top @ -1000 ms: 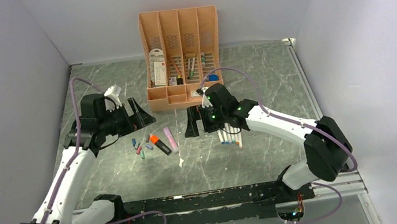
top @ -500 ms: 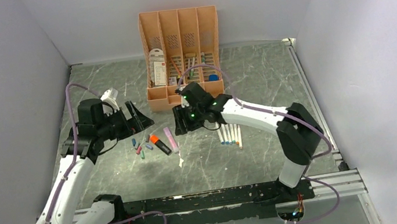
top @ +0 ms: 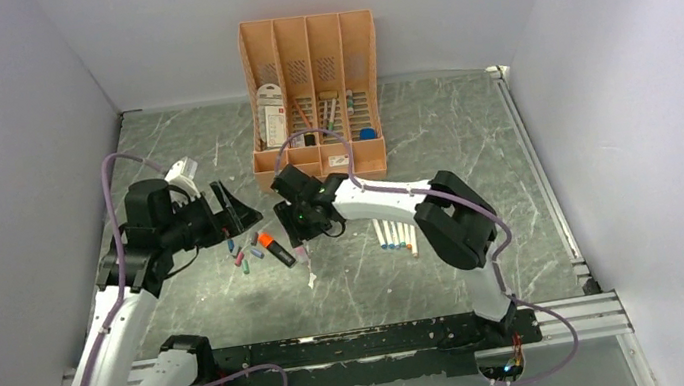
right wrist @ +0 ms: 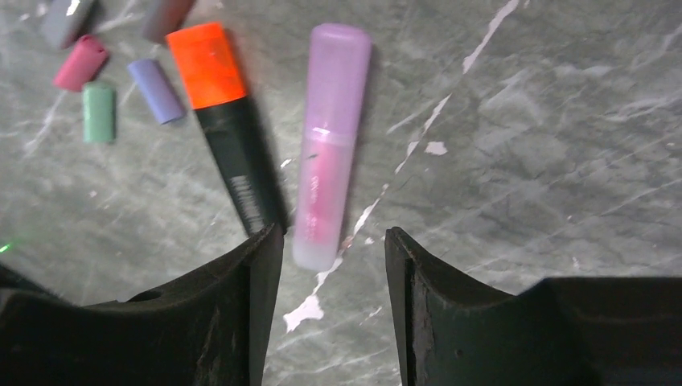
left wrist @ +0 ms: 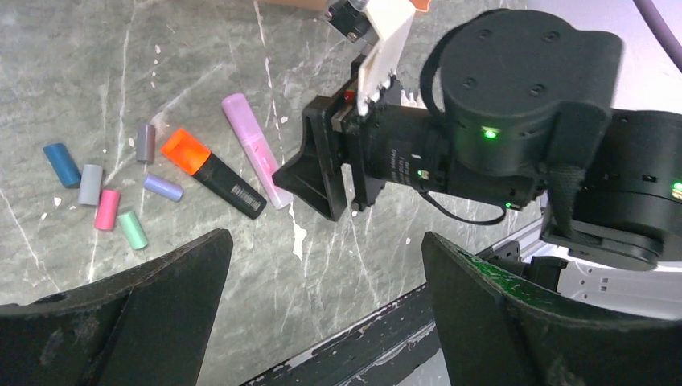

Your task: Open the pen caps

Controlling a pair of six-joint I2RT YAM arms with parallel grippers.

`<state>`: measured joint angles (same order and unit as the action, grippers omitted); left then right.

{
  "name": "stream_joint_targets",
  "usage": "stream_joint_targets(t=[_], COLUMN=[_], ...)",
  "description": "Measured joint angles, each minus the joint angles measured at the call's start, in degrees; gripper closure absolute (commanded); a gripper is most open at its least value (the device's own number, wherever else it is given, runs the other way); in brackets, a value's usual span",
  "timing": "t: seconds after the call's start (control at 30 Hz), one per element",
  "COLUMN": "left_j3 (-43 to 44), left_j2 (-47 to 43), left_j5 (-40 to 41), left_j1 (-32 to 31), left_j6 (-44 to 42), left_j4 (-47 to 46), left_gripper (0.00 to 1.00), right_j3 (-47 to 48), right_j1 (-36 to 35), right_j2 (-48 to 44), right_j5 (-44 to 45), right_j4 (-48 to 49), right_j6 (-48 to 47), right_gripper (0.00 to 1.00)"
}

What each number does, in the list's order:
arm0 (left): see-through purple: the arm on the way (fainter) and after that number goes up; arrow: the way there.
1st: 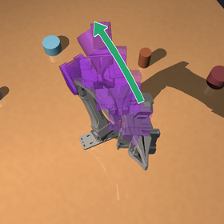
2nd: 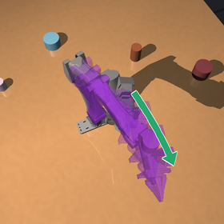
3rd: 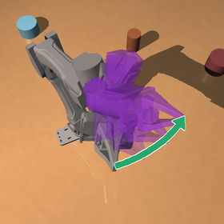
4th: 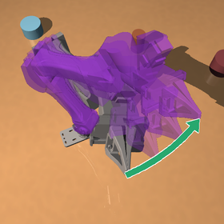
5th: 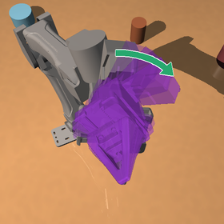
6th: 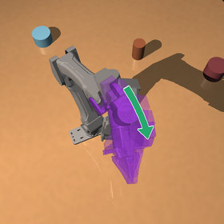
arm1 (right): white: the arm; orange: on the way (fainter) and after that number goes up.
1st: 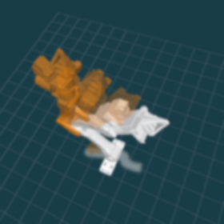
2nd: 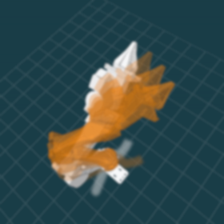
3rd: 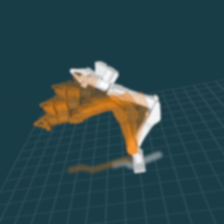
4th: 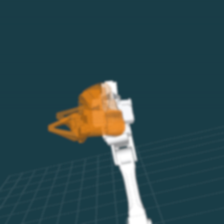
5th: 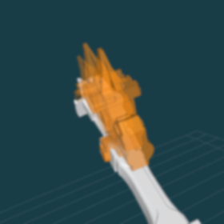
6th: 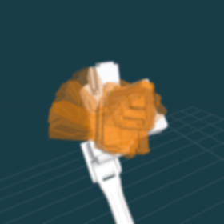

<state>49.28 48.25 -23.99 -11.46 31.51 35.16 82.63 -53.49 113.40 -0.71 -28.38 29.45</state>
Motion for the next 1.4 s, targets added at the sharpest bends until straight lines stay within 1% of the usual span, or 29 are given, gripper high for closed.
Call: stream_joint_targets(t=[0.27,0.4,0.5,0.53,0.6,0.63,0.73,0.83,0.97,1.1,1.27,1.4], left_j3=[-0.02,-0.02,-0.02,-0.02,-0.07,-0.11,-0.28,-0.28,-0.28,-0.79,-2.97,-6.8], left_j2=[-1.11,-1.11,-1.11,-1.11,-1.14,-1.14,-1.11,-1.09,-0.83,-0.02,1.46,2.08], left_j5=[0.26,0.35,0.35,0.35,0.35,0.35,0.35,0.35,0.35,0.17,-1.84,-5.16], left_j1=[0.0,0.0,0.0,0.0,0.0,0.0,0.0,0.0,0.0,0.0,0.0,0.0], left_j6=[-0.13,-0.26,-0.26,-0.26,-0.26,-0.24,-0.24,-0.24,-0.24,-0.22,0.22,2.23], left_j4=[1.38,1.6,1.6,1.6,1.57,1.6,1.6,1.6,1.55,1.09,-1.14,-5.79], left_gripper=[0.01,0.01,0.01,0.01,0.01,0.01,0.01,0.01,0.01,0.01,0.01,0.01], right_j3=[3.02,3.58,3.74,3.74,3.72,3.65,3.13,2.01,-1.22,-6.67,-15.19,-20.33], right_j1=[-0.52,-1.2,-1.53,-1.62,-1.68,-1.7,-1.7,-1.7,-1.7,-1.4,0.17,2.05], right_j2=[5.01,5.68,6.32,6.36,6.36,6.36,6.32,5.84,3.98,0.22,-6.8,-13.9], right_j5=[2.91,3.43,4.15,4.28,4.42,4.55,4.44,4.28,4.15,3.74,2.8,1.6], right_j4=[-1.31,-1.4,-1.51,-1.51,-1.49,-1.46,-0.83,0.52,3.43,4.94,4.72,4.5], right_j6=[0.04,-0.04,-0.07,-0.09,-0.11,-0.22,-0.15,-0.11,-0.15,-0.17,-0.15,-0.07], right_gripper=[0.51,0.58,0.58,0.61,0.74,0.78,0.86,0.91,0.97,1.0,1.0,1.0])
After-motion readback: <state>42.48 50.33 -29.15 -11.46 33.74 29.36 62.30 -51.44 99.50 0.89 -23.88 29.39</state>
